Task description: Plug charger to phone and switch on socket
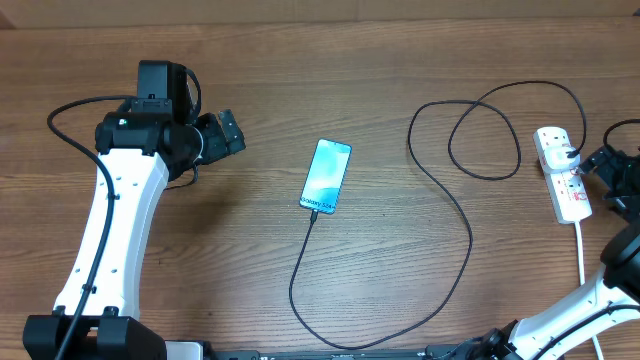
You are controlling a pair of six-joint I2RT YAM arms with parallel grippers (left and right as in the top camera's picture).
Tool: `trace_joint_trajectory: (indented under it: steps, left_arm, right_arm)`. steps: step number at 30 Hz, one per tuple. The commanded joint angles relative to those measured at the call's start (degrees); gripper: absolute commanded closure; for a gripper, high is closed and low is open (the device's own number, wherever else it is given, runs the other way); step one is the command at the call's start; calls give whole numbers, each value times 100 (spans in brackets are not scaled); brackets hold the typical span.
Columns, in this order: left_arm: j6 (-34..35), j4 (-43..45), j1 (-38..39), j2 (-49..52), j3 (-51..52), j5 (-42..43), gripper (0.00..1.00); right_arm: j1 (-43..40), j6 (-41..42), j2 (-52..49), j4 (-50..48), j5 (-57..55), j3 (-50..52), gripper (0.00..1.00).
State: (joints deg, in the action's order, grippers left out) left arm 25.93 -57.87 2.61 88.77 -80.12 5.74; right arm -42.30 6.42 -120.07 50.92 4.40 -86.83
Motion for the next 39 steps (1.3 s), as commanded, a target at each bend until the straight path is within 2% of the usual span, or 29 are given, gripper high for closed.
trace_joint_trajectory:
  steps: [1, 16, 28, 39]
  left_arm:
    - [-68, 2, 4, -105, -61, -39, 0]
    - [-68, 0, 4, -103, -61, -39, 0]
    - [-68, 0, 4, -105, -61, -39, 0]
    - [-68, 0, 4, -105, -61, -39, 0]
  right_arm:
    - [17, -50, -55, 160, 140, 140, 0]
    - [17, -79, -55, 339, 387, 140, 0]
    - [17, -68, -55, 101, 396, 140, 0]
    - [20, -70, -55, 382, 472, 140, 0]
